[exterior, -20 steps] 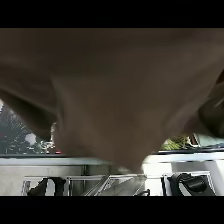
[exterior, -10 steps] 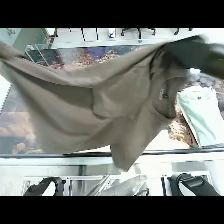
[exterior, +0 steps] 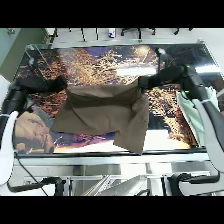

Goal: Fold the shirts.

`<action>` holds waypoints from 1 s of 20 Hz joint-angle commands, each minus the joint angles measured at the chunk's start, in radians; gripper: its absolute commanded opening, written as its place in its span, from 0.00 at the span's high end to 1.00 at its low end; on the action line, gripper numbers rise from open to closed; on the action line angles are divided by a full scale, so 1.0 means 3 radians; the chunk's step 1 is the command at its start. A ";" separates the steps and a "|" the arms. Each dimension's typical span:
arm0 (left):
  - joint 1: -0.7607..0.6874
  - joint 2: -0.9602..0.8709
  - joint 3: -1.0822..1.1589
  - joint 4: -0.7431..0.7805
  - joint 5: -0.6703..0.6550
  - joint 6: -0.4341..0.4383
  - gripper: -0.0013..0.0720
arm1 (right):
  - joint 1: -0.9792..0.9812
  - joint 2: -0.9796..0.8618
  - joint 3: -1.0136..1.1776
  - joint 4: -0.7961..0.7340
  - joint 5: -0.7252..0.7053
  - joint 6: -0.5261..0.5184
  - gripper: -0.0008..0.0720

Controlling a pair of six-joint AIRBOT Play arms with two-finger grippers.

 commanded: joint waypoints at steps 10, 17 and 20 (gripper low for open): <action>0.0888 -0.0556 0.1166 0.0084 0.2063 0.0340 0.03 | -0.0905 -0.0251 0.0233 0.0027 -0.1495 -0.0186 0.31; 0.1741 -0.0175 -0.0106 0.0113 0.2289 0.1256 0.03 | -0.1704 0.0341 -0.1212 0.0673 -0.1584 -0.0918 0.31; 0.1797 -0.0303 -0.0505 -0.0270 0.2103 0.1626 0.03 | -0.1729 0.0334 -0.1685 0.0944 -0.1378 -0.1152 0.31</action>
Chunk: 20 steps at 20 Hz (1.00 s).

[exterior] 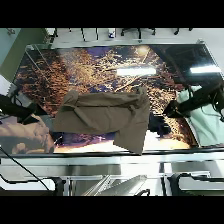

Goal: Fold the shirts.

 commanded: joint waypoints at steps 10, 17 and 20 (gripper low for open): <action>-0.0013 -0.0746 -0.0243 -0.0477 -0.0090 0.0554 0.03 | 0.0435 -0.0092 -0.0679 0.0465 0.0671 -0.0448 0.31; -0.0156 -0.0835 0.0197 -0.0476 0.0584 0.0540 0.03 | 0.0516 -0.0154 -0.0676 0.0476 0.0712 -0.0451 0.31; 0.0001 -0.0824 0.0429 -0.0477 0.0889 0.0458 0.03 | 0.0441 -0.0155 -0.0678 0.0474 0.0688 -0.0510 0.31</action>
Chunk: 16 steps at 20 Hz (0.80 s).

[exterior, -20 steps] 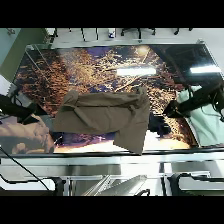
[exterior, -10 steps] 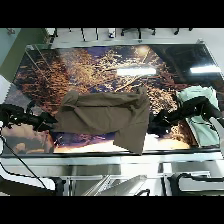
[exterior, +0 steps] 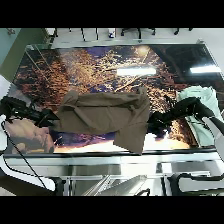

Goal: Fold the shirts.

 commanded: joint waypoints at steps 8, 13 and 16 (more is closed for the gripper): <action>0.0183 -0.0015 0.0121 -0.0010 -0.0181 -0.0008 0.03 | -0.0017 -0.0200 -0.0003 0.0225 0.0284 -0.0046 0.31; 0.0116 -0.0224 0.0106 -0.0009 -0.0099 0.0004 0.03 | 0.0102 -0.0290 -0.0003 0.0225 0.0280 -0.0046 0.31; 0.0055 -0.0276 0.0106 0.0004 -0.0078 0.0004 0.03 | 0.0225 -0.0290 -0.0003 0.0225 0.0280 -0.0046 0.31</action>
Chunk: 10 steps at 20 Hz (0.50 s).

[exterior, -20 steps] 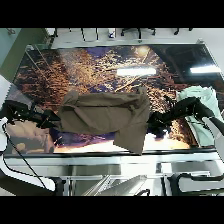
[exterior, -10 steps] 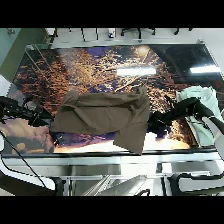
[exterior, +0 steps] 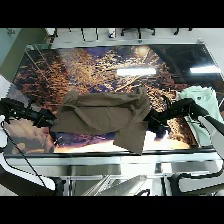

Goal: Fold the shirts.

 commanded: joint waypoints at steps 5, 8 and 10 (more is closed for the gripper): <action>-0.0145 -0.0060 -0.0004 0.0211 0.0067 -0.0045 0.03 | 0.0173 -0.0019 -0.0004 -0.0004 0.0029 0.0000 0.31; -0.0163 -0.0056 0.0100 0.0201 0.0258 -0.0045 0.03 | 0.0175 -0.0019 -0.0004 -0.0003 0.0024 0.0001 0.31; -0.0113 -0.0052 0.0356 0.0203 0.0473 -0.0048 0.03 | 0.0175 -0.0019 -0.0004 -0.0004 0.0019 0.0001 0.31</action>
